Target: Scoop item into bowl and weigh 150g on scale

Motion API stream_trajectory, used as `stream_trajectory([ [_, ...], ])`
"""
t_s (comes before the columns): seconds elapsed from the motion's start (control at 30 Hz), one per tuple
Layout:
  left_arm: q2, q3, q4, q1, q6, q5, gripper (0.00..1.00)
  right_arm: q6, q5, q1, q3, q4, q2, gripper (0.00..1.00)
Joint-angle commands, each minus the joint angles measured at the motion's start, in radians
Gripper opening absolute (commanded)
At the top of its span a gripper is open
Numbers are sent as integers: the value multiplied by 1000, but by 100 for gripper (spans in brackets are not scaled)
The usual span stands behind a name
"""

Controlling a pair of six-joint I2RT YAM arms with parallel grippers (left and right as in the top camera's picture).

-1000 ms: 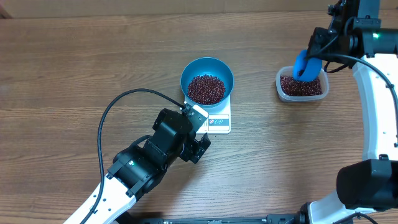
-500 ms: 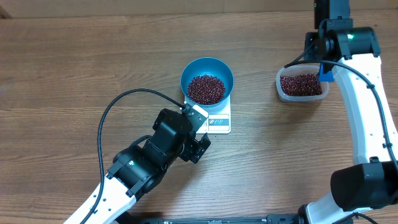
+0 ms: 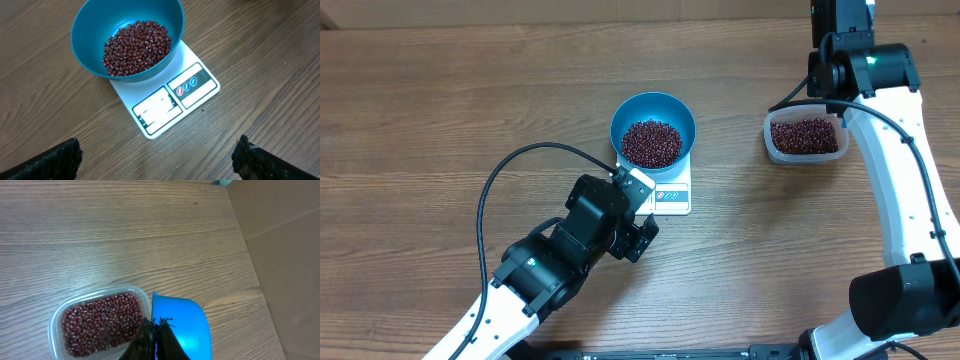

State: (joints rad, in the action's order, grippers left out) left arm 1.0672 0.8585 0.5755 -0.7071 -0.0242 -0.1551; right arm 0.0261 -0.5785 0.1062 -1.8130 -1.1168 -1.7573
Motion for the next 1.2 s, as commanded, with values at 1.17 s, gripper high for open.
stream_trajectory([
  [1.17, 5, -5, -3, 2, 13, -12, 100, -106, 769, 309, -24, 240, -87, 4],
])
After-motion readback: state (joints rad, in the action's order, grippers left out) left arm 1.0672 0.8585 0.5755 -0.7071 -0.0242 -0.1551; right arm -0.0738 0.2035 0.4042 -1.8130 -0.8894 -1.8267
